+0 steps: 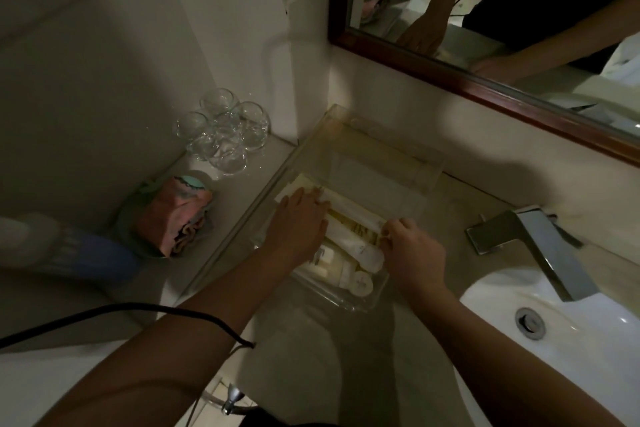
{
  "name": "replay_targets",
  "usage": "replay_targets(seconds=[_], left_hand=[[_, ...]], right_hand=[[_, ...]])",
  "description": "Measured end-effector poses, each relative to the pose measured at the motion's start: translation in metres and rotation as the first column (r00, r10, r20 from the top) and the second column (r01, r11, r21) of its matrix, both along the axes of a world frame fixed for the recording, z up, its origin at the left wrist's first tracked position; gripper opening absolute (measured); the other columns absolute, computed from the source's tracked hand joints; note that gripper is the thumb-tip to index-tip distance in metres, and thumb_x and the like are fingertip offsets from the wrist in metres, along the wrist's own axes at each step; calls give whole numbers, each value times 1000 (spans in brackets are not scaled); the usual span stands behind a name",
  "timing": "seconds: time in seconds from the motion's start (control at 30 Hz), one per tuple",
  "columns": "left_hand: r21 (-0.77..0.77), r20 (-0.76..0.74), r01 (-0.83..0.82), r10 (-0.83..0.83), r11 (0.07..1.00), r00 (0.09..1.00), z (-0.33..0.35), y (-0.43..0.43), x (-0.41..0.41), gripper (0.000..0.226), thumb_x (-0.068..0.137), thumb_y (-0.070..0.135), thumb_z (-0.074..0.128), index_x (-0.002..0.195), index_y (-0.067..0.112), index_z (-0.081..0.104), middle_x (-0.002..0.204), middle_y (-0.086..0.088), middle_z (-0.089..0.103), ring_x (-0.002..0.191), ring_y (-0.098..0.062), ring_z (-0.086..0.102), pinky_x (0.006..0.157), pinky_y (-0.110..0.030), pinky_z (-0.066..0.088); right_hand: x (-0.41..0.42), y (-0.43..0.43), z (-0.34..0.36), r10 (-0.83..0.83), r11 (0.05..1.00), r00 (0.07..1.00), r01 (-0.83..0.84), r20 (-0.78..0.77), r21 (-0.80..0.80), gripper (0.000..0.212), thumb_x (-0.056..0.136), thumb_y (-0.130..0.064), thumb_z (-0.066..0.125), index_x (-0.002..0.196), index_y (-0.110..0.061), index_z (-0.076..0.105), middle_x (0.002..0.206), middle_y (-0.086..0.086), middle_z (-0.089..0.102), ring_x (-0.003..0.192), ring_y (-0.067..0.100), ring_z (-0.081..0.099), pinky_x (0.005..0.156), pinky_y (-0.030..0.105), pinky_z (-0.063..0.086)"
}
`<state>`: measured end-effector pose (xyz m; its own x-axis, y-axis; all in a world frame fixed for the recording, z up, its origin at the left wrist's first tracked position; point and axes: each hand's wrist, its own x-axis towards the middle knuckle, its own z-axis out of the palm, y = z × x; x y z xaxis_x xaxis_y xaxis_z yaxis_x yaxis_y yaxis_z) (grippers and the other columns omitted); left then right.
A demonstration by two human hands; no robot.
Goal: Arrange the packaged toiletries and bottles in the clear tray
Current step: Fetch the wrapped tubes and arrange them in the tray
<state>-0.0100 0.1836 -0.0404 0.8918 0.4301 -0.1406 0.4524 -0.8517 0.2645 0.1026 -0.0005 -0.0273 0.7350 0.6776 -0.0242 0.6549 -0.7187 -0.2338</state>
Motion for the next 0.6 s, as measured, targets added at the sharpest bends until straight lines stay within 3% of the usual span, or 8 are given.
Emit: replay_targets(seconds=[0.1,0.2,0.3,0.43,0.6], left_hand=[[-11,93,-32,33,999,995,3,3,-7,40,90,19,51,130,14,56,143,-12,47,130,-33,42,104,-48,41],[-33,75,-41,44,999,996,4,11,-12,40,84,17,57,124,15,60,136,-12,53,122,-32,48,98,-45,45],[-4,67,-14,14,1000,998,5,15,-13,40,82,21,60,121,15,62,128,-11,57,115,-31,52,95,-44,47],[47,60,-29,27,998,998,9,15,-8,35,80,27,65,114,16,65,118,-8,61,106,-28,55,87,-41,50],[26,91,-61,59,998,994,12,15,-5,32,81,27,63,111,16,67,114,-9,61,105,-30,55,85,-42,50]], right_hand=[[1,2,-1,-20,999,998,21,-59,27,7,91,-33,58,95,-28,61,93,-7,64,66,10,58,59,31,55],[-1,1,2,-17,997,993,25,-113,74,20,90,-49,54,99,-32,59,94,-14,60,66,5,58,58,28,56],[-10,-2,4,79,997,993,-77,-91,21,35,84,-61,54,106,-34,55,100,-15,55,70,5,57,58,27,56],[-21,-3,0,149,986,988,-152,-45,-72,37,85,-52,58,115,-30,54,112,-8,58,79,8,56,69,25,51],[-22,2,-3,121,992,992,-122,-20,-45,25,90,-39,53,112,-28,56,108,-7,61,82,11,59,76,28,46]])
